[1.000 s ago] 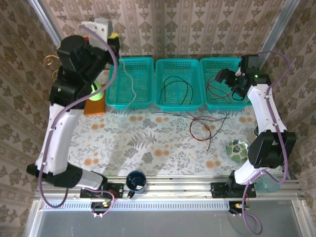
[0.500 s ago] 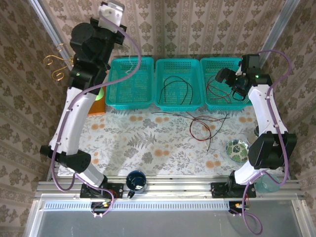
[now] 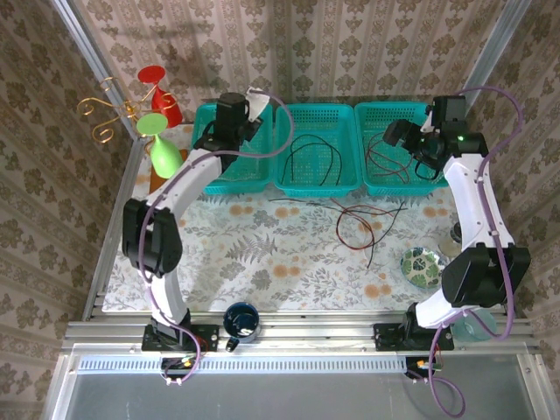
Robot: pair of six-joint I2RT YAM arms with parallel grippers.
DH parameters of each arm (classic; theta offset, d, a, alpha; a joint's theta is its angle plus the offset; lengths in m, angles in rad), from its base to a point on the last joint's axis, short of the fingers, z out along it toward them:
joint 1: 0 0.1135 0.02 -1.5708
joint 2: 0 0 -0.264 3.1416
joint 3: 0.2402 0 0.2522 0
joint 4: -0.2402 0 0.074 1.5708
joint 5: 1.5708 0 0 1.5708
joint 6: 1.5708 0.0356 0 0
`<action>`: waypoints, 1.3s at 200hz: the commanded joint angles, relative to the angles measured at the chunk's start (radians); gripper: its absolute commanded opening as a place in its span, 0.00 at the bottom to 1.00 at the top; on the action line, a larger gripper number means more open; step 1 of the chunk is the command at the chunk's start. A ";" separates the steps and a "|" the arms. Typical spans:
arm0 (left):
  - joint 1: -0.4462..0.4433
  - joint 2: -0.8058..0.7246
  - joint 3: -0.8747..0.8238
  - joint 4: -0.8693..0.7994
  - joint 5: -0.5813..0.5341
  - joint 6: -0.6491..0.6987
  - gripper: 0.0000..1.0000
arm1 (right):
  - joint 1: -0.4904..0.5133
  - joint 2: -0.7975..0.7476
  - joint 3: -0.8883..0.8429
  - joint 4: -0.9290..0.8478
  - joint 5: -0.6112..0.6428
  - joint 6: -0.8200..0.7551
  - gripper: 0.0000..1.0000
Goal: Untangle the cables
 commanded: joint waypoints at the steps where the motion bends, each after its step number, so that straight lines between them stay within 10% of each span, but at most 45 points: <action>1: 0.063 0.054 0.090 -0.189 -0.020 -0.163 0.00 | -0.006 -0.038 -0.003 -0.035 -0.022 -0.022 1.00; 118: 0.139 0.546 0.634 -0.914 0.356 -0.417 0.00 | -0.006 -0.118 -0.085 -0.032 -0.043 -0.008 1.00; 138: 0.145 0.587 0.693 -0.962 0.394 -0.422 0.13 | -0.005 -0.131 -0.096 -0.036 -0.046 -0.005 1.00; 174: 0.122 0.547 0.763 -1.027 0.316 -0.401 0.71 | -0.005 -0.139 -0.131 -0.041 -0.047 0.001 1.00; 260: 0.037 0.249 0.715 -0.966 0.182 -0.384 0.87 | 0.058 -0.257 -0.439 0.006 -0.062 0.058 0.98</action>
